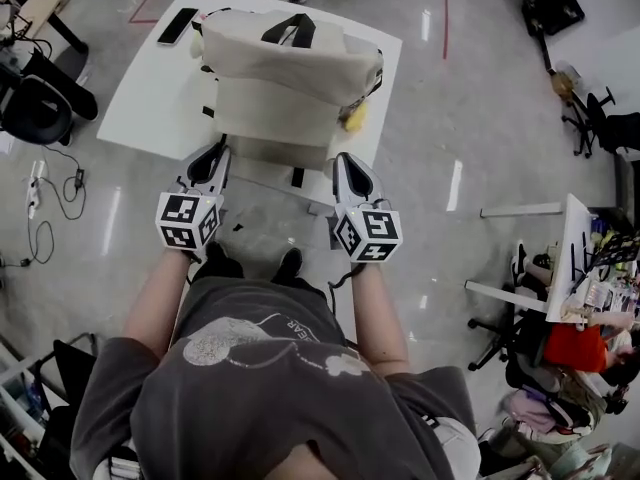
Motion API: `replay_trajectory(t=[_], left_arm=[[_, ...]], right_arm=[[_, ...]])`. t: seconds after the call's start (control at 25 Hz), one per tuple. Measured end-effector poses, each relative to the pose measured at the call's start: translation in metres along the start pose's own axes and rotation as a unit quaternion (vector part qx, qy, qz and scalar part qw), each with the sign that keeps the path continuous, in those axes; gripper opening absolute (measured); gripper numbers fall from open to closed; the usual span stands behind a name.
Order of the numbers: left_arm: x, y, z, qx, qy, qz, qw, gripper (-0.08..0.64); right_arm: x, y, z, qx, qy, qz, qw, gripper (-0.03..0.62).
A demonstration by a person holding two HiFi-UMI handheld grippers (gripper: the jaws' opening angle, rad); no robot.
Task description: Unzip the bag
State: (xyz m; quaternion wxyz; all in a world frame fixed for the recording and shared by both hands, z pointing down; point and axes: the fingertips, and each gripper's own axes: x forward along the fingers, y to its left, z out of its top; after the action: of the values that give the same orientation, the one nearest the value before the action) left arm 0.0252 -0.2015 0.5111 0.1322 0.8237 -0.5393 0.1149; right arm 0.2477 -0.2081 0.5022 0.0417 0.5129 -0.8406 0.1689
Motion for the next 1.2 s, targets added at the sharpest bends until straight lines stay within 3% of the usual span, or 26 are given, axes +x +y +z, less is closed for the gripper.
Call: replay_trajectory(t=[0.28, 0.6, 0.8, 0.92, 1.2], left_arm=[[0.005, 0.016, 0.005, 0.003, -0.002, -0.043, 0.9991, 0.046], [0.005, 0.076, 0.010, 0.008, -0.002, -0.131, 0.9913, 0.037], [-0.006, 0.100, 0.017, 0.014, -0.005, -0.204, 0.9788, 0.031], [-0.014, 0.104, 0.021, 0.025, -0.003, -0.250, 0.9680, 0.031], [-0.024, 0.079, 0.025, 0.033, -0.002, -0.317, 0.9478, 0.028]], right_arm=[[0.002, 0.013, 0.000, -0.018, 0.001, -0.054, 0.998, 0.000], [0.024, 0.073, -0.003, -0.011, -0.027, -0.149, 0.988, 0.000], [0.021, 0.111, 0.000, -0.025, -0.049, -0.222, 0.974, 0.000], [0.008, 0.131, -0.005, -0.005, -0.062, -0.275, 0.959, -0.001], [-0.031, 0.153, -0.017, 0.006, -0.060, -0.339, 0.939, -0.002]])
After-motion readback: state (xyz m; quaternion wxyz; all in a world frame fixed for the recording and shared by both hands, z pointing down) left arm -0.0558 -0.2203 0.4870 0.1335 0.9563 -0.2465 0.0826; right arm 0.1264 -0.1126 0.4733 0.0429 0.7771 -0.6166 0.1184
